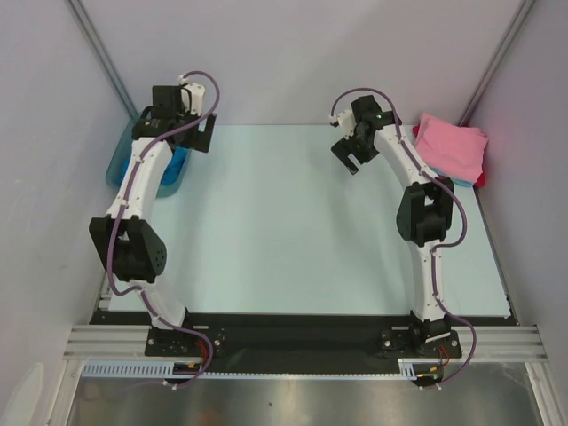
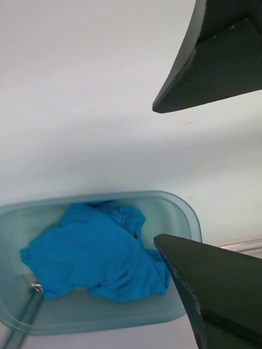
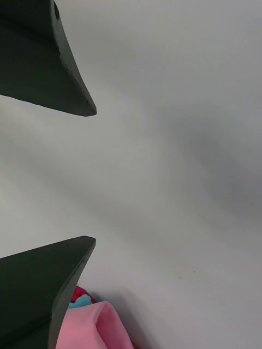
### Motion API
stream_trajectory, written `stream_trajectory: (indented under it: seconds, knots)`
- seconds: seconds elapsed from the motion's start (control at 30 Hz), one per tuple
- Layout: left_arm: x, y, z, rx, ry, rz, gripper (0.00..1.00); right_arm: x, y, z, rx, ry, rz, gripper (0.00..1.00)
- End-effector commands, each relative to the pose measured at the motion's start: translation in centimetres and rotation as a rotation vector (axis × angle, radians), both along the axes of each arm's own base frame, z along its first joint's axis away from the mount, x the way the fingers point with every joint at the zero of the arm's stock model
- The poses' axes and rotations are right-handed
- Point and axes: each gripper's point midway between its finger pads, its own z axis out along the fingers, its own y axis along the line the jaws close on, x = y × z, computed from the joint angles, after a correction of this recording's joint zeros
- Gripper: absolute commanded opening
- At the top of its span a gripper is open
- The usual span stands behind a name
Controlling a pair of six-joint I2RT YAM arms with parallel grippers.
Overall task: Fold and stack the t-shirts
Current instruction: Grab the tshirt from the pile
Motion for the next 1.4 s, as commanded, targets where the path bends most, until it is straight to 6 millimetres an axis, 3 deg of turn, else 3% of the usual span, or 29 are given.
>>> stream_trajectory:
  seconds: [0.0,0.13,0.7,0.77,0.93,0.97,1.07,1.13,1.17,1.2,1.37]
  knots:
    - [-0.4,-1.8,1.5,0.033,-0.042,-0.051,1.00,0.3,0.3,0.5,0.008,-0.022,-0.006,1.00]
    - [-0.8,-3.2,0.8,0.039,-0.015,-0.124,1.00,0.3,0.6,0.5,0.010,-0.020,0.000,1.00]
    - [-0.3,-3.0,0.7,0.042,-0.018,-0.101,1.00,0.1,0.8,0.9,0.002,-0.032,0.003,1.00]
    - [0.0,-2.4,0.3,0.058,-0.017,-0.069,1.00,0.2,0.8,0.9,0.002,-0.033,0.001,1.00]
    - [1.5,1.7,-2.9,0.108,0.024,0.115,1.00,0.1,1.2,0.9,0.000,-0.032,0.013,1.00]
    - [1.8,3.0,-3.1,0.100,0.026,0.141,1.00,0.1,1.3,0.8,-0.003,-0.031,0.015,1.00]
    - [3.0,3.7,-3.9,0.069,0.034,0.142,1.00,0.1,1.2,0.8,-0.007,-0.033,0.014,1.00]
    - [3.9,5.7,-3.4,0.071,0.017,0.172,1.00,0.2,1.2,0.8,-0.010,-0.035,0.016,1.00]
    - [4.4,6.2,-4.5,0.077,0.037,0.181,1.00,0.2,1.3,0.7,-0.012,-0.034,0.020,1.00]
    - [5.1,6.8,-3.7,0.080,0.013,0.196,1.00,0.2,1.2,0.8,-0.015,-0.034,0.018,1.00]
    - [6.9,8.9,-3.1,0.054,-0.021,0.266,1.00,0.0,1.3,0.8,-0.024,-0.035,0.023,1.00]
